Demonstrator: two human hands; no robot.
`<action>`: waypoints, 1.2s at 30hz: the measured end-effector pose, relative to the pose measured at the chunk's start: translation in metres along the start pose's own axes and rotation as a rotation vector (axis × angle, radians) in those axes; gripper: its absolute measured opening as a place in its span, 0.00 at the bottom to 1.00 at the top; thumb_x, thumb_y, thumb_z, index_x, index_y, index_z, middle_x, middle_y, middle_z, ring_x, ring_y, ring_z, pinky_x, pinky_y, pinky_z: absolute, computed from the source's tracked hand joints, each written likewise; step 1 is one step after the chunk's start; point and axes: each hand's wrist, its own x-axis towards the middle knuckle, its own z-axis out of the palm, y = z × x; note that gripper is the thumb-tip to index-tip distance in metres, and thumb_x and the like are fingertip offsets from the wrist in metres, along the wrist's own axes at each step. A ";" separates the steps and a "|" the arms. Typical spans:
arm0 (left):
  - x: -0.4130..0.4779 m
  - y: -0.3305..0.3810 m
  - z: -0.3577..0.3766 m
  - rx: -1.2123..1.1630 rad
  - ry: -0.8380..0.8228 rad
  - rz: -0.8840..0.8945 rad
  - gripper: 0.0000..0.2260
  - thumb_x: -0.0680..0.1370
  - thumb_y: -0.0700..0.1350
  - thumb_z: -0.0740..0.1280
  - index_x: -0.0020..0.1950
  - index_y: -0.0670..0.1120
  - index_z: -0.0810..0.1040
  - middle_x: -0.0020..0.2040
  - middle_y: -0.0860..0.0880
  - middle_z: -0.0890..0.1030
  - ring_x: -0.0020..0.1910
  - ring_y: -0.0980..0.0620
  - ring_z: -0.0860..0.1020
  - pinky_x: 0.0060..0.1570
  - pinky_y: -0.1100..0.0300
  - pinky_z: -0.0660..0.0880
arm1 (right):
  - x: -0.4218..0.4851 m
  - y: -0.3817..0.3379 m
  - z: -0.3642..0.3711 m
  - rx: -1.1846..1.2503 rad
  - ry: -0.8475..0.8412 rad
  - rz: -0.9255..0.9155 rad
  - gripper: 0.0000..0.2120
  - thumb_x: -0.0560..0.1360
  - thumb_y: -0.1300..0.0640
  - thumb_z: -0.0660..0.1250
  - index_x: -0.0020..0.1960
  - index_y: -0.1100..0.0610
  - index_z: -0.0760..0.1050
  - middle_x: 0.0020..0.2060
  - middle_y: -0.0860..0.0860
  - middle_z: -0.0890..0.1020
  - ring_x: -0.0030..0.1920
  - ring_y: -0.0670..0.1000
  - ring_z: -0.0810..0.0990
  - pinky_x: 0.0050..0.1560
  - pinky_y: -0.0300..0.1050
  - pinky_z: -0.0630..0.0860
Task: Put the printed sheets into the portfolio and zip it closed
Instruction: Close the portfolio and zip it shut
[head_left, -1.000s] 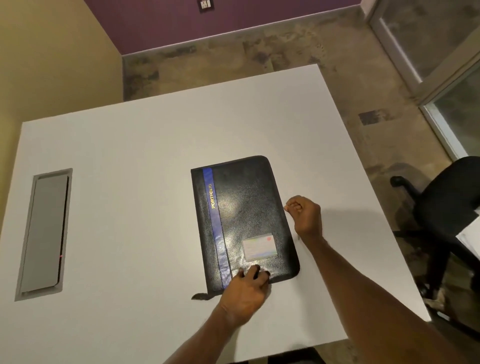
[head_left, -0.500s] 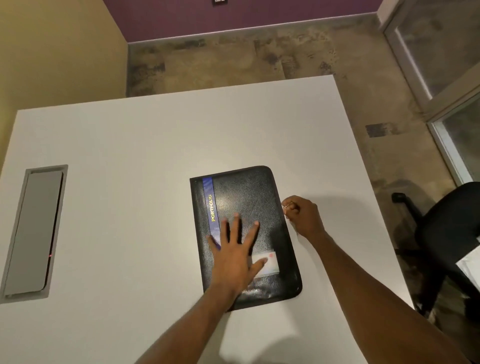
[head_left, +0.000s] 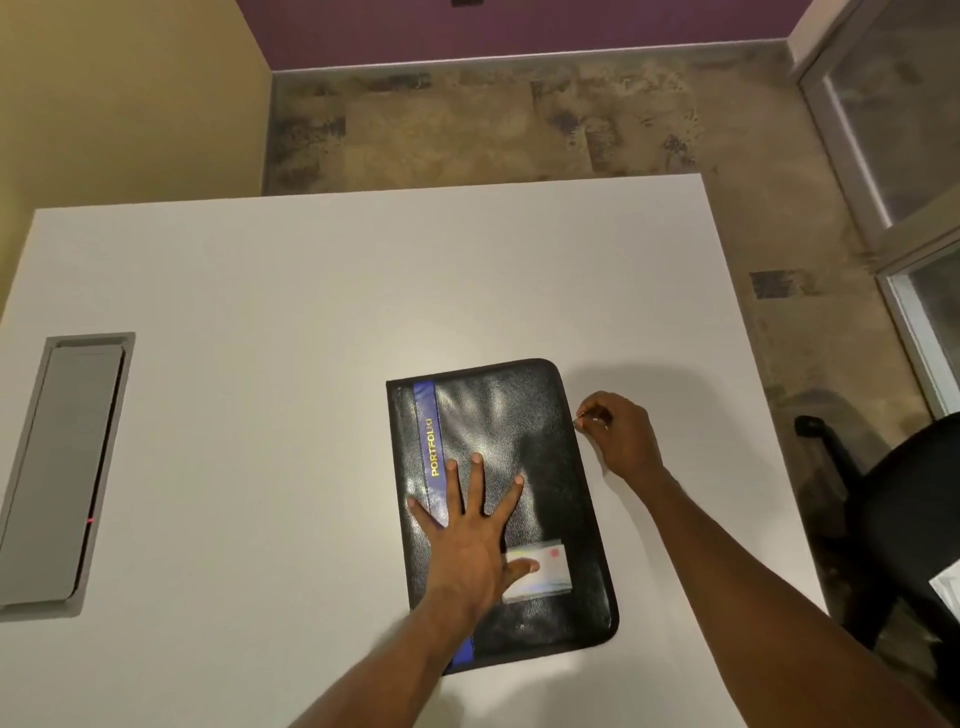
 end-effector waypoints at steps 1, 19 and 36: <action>0.000 0.000 0.000 0.000 0.003 0.000 0.46 0.73 0.75 0.61 0.81 0.65 0.37 0.82 0.43 0.32 0.78 0.35 0.29 0.65 0.16 0.41 | 0.007 -0.003 0.000 -0.005 0.008 0.007 0.06 0.72 0.64 0.76 0.44 0.56 0.81 0.39 0.47 0.83 0.41 0.44 0.81 0.46 0.46 0.79; 0.005 -0.001 0.005 0.001 -0.032 -0.010 0.46 0.72 0.74 0.64 0.82 0.65 0.43 0.83 0.42 0.35 0.79 0.34 0.32 0.62 0.16 0.36 | 0.122 -0.062 0.004 -0.135 -0.239 -0.135 0.07 0.69 0.67 0.73 0.41 0.56 0.84 0.38 0.50 0.86 0.43 0.54 0.84 0.51 0.54 0.80; 0.007 -0.001 0.001 -0.039 -0.095 -0.032 0.48 0.69 0.76 0.64 0.82 0.65 0.44 0.82 0.42 0.34 0.80 0.34 0.32 0.58 0.15 0.30 | 0.164 -0.142 0.032 -0.705 -0.629 0.014 0.07 0.66 0.64 0.77 0.42 0.56 0.84 0.42 0.55 0.87 0.43 0.56 0.86 0.49 0.53 0.85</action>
